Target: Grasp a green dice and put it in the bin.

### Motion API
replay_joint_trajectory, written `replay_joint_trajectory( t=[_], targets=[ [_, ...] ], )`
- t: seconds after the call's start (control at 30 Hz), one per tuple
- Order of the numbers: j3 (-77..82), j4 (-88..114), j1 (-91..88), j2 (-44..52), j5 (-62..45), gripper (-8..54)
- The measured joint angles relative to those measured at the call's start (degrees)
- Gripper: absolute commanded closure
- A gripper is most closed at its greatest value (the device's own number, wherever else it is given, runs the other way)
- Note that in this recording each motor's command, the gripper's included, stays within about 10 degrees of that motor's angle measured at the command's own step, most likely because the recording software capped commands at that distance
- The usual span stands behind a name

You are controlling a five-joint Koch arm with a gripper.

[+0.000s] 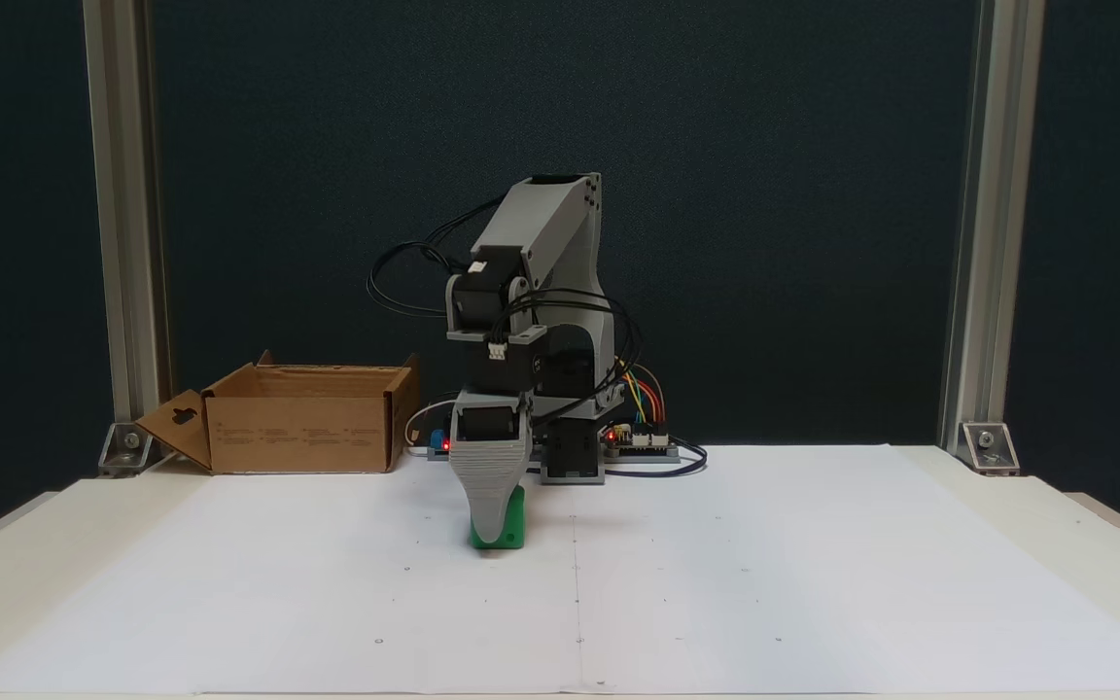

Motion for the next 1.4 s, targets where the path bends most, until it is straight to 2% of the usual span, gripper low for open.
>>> replay_joint_trajectory(
  t=[0.2,0.37,0.6,0.73,0.9,0.93,1.2,1.4],
  targets=[
    [0.0,-3.08,0.26,-0.97,0.0,2.6],
    [0.0,-4.66,0.62,-1.23,0.0,9.1],
    [2.46,-4.92,0.53,-1.85,0.0,9.3],
    [3.25,-5.1,0.18,-2.02,0.0,17.1],
    [3.43,-5.19,0.0,-1.93,0.0,32.9],
    [3.43,-5.19,-0.09,-1.93,0.0,34.0],
    [1.49,-2.55,-0.88,0.97,0.26,34.0],
    [-22.32,12.3,-1.41,0.97,3.34,34.0]
  ],
)
